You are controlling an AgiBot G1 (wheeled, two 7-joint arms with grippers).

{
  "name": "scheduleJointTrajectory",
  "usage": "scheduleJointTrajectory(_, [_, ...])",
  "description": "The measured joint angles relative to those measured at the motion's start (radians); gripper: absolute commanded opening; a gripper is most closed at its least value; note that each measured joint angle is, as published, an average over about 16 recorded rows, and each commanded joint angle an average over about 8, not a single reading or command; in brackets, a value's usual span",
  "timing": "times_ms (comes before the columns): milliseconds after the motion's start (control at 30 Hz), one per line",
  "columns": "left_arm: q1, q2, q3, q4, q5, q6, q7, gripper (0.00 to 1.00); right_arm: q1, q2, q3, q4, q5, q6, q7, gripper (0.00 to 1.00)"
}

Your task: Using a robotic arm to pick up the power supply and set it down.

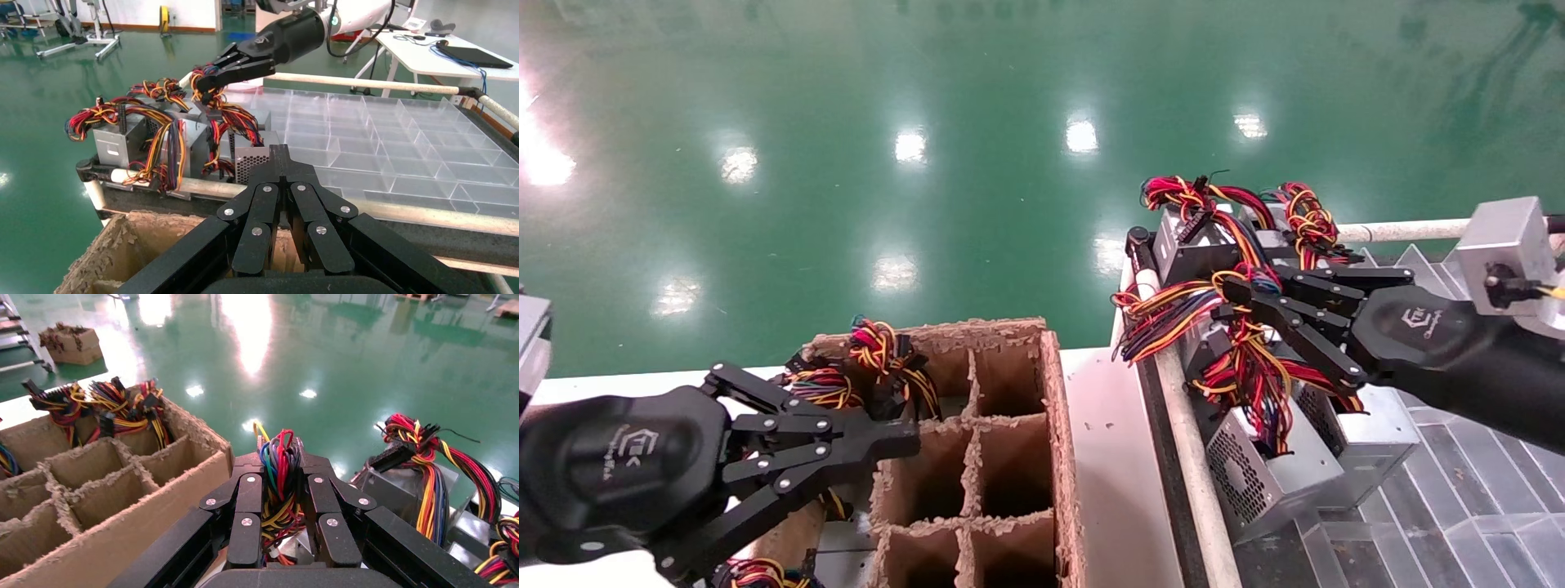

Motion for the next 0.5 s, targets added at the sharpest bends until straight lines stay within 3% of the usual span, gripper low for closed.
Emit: scheduleJointTrajectory(500, [0.000,0.000,0.000,0.000,0.000,0.000,0.000,0.00,0.002,0.070,0.026,-0.001,0.020,0.044,0.005,1.00])
